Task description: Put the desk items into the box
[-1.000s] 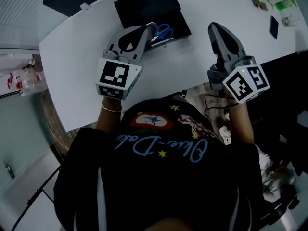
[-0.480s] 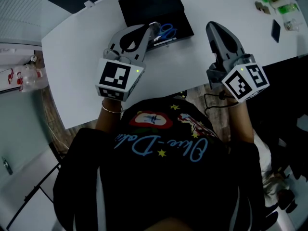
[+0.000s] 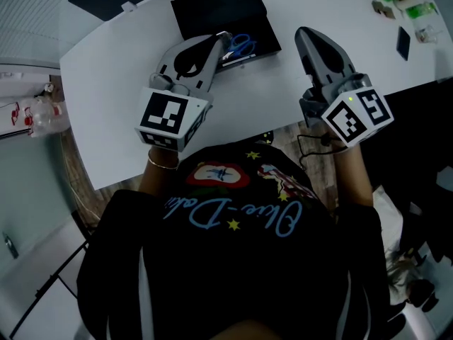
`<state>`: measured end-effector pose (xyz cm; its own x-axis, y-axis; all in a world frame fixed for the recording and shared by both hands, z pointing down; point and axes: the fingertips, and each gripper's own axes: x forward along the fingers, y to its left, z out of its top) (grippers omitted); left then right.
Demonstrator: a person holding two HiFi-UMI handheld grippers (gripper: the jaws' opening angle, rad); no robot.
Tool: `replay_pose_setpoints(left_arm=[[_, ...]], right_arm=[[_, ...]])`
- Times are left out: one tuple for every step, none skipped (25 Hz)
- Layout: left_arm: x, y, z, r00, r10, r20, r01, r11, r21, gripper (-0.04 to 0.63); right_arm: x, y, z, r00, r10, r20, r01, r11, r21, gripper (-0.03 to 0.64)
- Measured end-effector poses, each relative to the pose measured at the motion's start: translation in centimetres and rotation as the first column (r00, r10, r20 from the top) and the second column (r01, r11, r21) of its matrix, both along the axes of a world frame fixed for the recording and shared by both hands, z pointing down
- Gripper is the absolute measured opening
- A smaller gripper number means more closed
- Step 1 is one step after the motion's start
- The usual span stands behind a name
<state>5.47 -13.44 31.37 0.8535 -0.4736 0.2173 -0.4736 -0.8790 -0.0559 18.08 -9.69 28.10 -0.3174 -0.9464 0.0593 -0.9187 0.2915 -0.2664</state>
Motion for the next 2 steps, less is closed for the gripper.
replay_pose_setpoints(left_arm=[[-0.15,-0.09,-0.15,1.000,-0.004,-0.002,0.004,1.000,0.005,0.009],[-0.30,-0.18,-0.31,1.000,-0.009,-0.004,0.009,1.000,0.011,0.009]], right_arm=[[-0.15,-0.16,-0.05,1.000,-0.006,-0.002,0.006,1.000,0.003,0.009],[-0.31,-0.33,-0.10,1.000,-0.013,-0.004,0.013,1.000,0.007,0.009]])
